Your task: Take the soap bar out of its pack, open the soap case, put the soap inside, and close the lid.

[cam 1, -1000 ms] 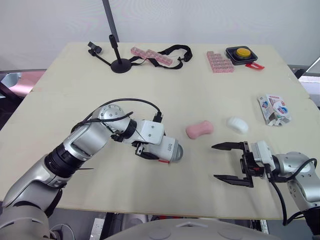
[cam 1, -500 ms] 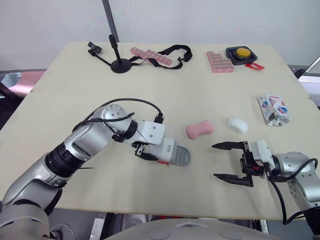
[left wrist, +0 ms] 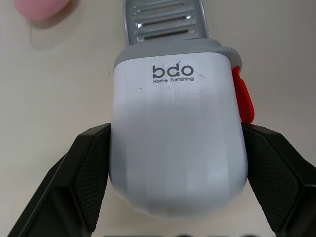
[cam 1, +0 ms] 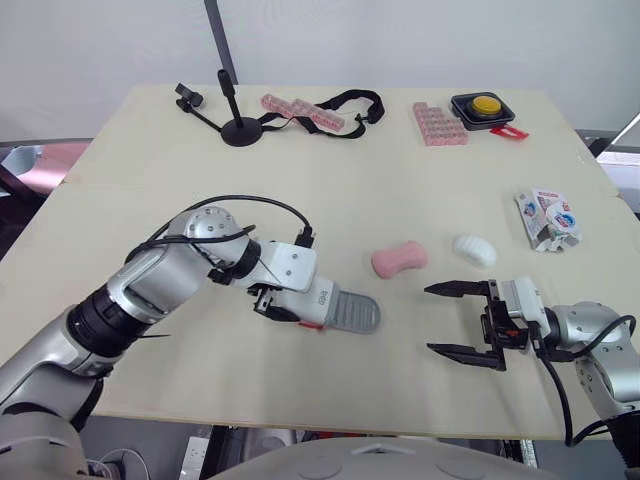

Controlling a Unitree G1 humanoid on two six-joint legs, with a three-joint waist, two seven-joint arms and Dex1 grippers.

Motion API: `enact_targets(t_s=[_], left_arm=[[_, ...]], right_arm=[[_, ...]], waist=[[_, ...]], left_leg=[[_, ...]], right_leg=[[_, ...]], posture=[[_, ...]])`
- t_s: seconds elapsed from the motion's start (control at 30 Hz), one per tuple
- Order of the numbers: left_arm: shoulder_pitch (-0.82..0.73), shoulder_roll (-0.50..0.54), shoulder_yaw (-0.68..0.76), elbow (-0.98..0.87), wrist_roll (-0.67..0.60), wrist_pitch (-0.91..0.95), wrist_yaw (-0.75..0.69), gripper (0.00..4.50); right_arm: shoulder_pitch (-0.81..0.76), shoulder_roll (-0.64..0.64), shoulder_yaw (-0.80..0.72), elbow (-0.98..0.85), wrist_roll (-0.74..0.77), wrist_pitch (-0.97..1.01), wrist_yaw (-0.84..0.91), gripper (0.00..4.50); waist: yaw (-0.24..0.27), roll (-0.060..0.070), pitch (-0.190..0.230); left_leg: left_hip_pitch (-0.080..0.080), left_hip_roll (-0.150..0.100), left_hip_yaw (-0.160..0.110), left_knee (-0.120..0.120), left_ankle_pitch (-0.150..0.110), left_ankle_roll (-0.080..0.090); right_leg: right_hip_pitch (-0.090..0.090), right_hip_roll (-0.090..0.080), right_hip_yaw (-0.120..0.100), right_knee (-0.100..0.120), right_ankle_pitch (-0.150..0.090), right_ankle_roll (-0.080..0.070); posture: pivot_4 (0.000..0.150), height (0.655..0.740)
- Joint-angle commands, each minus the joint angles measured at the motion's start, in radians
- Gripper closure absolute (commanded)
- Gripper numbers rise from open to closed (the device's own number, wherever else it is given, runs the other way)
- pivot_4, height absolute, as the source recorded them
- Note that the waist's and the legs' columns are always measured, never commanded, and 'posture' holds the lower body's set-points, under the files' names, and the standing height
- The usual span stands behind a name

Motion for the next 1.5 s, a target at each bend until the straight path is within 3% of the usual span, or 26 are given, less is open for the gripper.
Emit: enact_targets(t_s=[0.03, 0.53, 1.03, 1.1, 1.5], left_arm=[[0.011, 0.034, 0.062, -0.003, -0.022, -0.046, -0.010, 1.03], [0.159, 0.095, 0.181, 0.155, -0.078, -0.292, -0.027, 1.03], [0.183, 0.008, 0.182, 0.311, -0.066, -0.447, 0.000, 1.03], [0.181, 0.004, 0.183, 0.323, -0.062, -0.459, -0.001, 0.01], [0.185, 0.005, 0.213, 0.324, -0.089, -0.463, -0.022, 0.01]], right_arm=[[0.007, -0.014, -0.041, 0.002, 0.020, -0.023, 0.012, 0.03], [0.014, -0.016, -0.044, 0.032, 0.009, -0.053, 0.018, 0.03], [0.023, -0.025, -0.046, 0.013, 0.009, -0.044, 0.003, 0.03], [0.019, -0.026, -0.044, 0.012, 0.008, -0.042, 0.000, 0.00], [0.008, -0.034, -0.036, 0.014, 0.008, -0.035, 0.001, 0.00]], waist=[[0.000, 0.000, 0.000], [0.000, 0.000, 0.000], [0.000, 0.000, 0.000], [0.000, 0.000, 0.000], [-0.001, 0.000, 0.000]], left_leg=[[0.000, 0.000, 0.000, 0.000, 0.000, 0.000], [0.000, 0.000, 0.000, -0.001, 0.000, 0.000], [0.001, 0.000, 0.000, -0.001, 0.000, 0.000], [0.001, 0.000, 0.000, -0.001, 0.000, 0.000], [0.001, 0.000, -0.001, -0.001, 0.000, 0.000]], right_leg=[[0.000, 0.000, 0.000, 0.000, 0.000, 0.000], [0.000, 0.000, -0.001, -0.001, 0.000, 0.000], [0.000, -0.001, -0.001, -0.001, 0.000, 0.000], [0.001, -0.001, -0.001, -0.001, 0.000, 0.000], [0.000, -0.001, -0.001, -0.001, 0.000, 0.000]], posture=[[0.150, 0.7395], [0.150, 0.7395], [0.150, 0.7395], [0.150, 0.7395], [0.150, 0.7395]])
